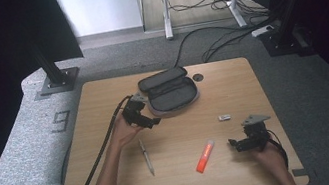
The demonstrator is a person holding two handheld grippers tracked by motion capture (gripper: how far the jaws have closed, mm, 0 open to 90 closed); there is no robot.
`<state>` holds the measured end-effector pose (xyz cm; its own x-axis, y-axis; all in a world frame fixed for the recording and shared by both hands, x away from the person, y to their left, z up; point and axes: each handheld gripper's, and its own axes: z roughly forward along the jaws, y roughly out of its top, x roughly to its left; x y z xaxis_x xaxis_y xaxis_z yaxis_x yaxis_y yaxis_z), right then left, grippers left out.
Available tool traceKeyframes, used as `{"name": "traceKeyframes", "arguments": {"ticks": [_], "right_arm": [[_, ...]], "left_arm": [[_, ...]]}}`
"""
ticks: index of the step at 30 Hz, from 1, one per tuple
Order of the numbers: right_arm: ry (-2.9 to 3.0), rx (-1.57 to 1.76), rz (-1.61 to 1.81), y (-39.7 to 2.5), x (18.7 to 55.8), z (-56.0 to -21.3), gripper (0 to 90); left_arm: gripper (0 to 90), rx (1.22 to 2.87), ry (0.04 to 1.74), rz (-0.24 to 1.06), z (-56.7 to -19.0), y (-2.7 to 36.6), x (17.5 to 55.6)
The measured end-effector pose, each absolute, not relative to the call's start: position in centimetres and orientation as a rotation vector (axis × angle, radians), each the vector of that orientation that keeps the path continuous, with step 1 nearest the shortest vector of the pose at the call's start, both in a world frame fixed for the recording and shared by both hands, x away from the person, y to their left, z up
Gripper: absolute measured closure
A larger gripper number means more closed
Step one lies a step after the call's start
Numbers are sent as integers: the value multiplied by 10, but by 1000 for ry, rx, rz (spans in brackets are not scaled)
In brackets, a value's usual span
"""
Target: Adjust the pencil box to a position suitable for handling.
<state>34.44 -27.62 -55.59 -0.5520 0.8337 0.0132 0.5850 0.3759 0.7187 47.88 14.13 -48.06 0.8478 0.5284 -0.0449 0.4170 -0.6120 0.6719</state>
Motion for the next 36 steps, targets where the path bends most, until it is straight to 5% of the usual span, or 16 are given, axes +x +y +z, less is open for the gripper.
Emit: {"name": "traceKeyframes", "arguments": {"ticks": [36], "right_arm": [[2289,1238,980,-276,344,-556,16]], "left_arm": [[0,2329,645,73,-518,99,509]]}}
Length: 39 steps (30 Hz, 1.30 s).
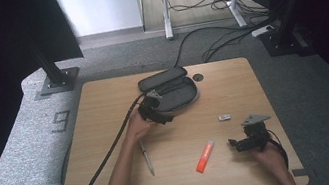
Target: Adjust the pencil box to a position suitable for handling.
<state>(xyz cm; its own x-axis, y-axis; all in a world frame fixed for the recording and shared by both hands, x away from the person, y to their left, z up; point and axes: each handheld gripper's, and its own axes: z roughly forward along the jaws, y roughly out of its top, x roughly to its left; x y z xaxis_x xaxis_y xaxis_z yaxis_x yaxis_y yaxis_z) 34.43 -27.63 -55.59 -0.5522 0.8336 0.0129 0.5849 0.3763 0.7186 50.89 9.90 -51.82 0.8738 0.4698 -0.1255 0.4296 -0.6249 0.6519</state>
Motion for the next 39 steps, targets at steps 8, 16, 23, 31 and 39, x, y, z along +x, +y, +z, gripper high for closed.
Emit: {"name": "traceKeyframes", "arguments": {"ticks": [8,16,23,31,39], "right_arm": [[2289,1237,980,-276,344,-556,16],[2289,1237,980,-276,344,-556,16],[2289,1237,980,-276,344,-556,17],[2289,1237,980,-276,344,-556,17],[2289,1237,980,-276,344,-556,16]], "left_arm": [[0,2360,623,30,-521,94,501],[65,2401,645,80,-518,92,493],[386,2422,647,142,-517,94,489],[660,2437,635,117,-516,96,486],[845,2460,621,56,-514,98,482]]}}
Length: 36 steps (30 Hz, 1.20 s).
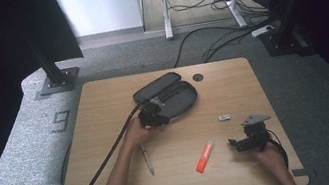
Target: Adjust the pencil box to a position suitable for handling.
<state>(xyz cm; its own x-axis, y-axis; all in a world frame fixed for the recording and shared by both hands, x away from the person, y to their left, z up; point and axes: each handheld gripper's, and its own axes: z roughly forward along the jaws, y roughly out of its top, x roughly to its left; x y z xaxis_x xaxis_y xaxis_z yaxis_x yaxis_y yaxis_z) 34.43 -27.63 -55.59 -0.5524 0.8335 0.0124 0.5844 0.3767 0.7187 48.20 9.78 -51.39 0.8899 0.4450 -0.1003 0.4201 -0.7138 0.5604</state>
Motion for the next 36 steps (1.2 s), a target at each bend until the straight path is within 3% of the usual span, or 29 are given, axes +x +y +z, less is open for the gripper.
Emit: {"name": "traceKeyframes", "arguments": {"ticks": [36], "right_arm": [[2289,1237,980,-276,344,-556,16]], "left_arm": [[874,2462,438,11,-512,67,400]]}}
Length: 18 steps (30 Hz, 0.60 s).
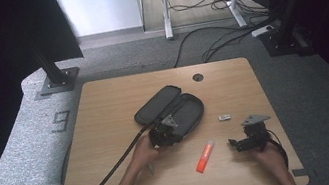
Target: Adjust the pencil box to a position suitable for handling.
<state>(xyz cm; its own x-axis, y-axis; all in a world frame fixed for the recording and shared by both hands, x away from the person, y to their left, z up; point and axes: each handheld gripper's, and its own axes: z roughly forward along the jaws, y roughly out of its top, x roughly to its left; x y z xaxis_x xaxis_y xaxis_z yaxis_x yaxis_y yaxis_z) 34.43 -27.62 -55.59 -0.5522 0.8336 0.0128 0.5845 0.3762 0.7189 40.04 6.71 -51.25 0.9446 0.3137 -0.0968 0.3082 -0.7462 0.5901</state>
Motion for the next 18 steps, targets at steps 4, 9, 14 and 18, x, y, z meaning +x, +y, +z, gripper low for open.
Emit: {"name": "traceKeyframes", "arguments": {"ticks": [4,9,14,18], "right_arm": [[2289,1237,980,-276,344,-556,16],[2289,1237,980,-276,344,-556,16],[2289,1237,980,-276,344,-556,16],[2289,1237,980,-276,344,-556,16]], "left_arm": [[874,2459,435,5,-512,63,392],[872,2469,416,-5,-513,58,383],[871,2476,401,-10,-514,53,374],[869,2475,389,-12,-515,51,369]]}}
